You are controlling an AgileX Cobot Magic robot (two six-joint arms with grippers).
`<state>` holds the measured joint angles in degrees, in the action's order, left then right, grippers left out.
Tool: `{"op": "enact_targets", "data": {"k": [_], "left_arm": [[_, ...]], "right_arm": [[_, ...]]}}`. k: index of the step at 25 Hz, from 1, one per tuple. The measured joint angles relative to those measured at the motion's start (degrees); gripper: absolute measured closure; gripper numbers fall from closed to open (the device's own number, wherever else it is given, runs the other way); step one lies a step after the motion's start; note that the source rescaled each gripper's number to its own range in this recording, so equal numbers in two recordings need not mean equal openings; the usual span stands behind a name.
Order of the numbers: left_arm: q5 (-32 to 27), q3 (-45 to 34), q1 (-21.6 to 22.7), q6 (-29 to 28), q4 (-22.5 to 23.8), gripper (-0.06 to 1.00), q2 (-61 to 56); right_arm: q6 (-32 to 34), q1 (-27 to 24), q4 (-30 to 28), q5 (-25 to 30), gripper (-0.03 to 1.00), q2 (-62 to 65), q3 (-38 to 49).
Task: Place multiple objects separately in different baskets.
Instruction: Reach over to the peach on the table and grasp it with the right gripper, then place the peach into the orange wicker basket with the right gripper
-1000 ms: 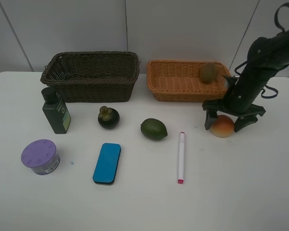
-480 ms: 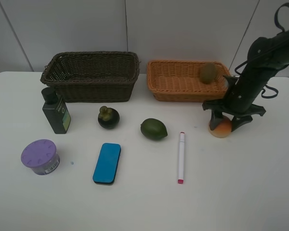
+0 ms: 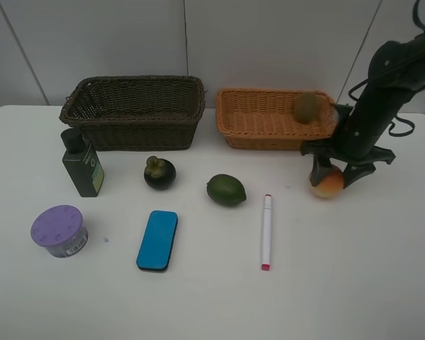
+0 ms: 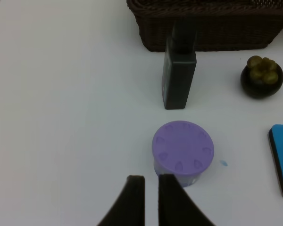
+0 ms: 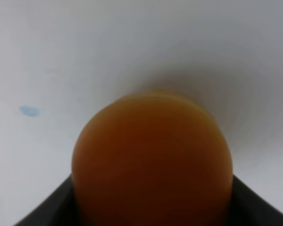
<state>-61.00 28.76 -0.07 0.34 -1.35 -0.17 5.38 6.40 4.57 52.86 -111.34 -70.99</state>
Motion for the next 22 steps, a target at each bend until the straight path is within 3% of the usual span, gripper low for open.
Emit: {"op": "enact_targets", "data": {"k": [7, 15, 22], "left_arm": [[0.0, 0.0, 0.0, 0.0, 0.0, 0.94, 0.0], [0.0, 0.0, 0.0, 0.0, 0.0, 0.94, 0.0], [0.0, 0.0, 0.0, 0.0, 0.0, 0.94, 0.0]], "right_arm": [[2.3, 0.0, -2.9, 14.9, 0.39, 3.8, -15.1], [2.5, 0.0, -5.0, 16.9, 0.39, 2.5, -30.3], [2.5, 0.0, -6.5, 16.9, 0.39, -8.8, -39.1]]}}
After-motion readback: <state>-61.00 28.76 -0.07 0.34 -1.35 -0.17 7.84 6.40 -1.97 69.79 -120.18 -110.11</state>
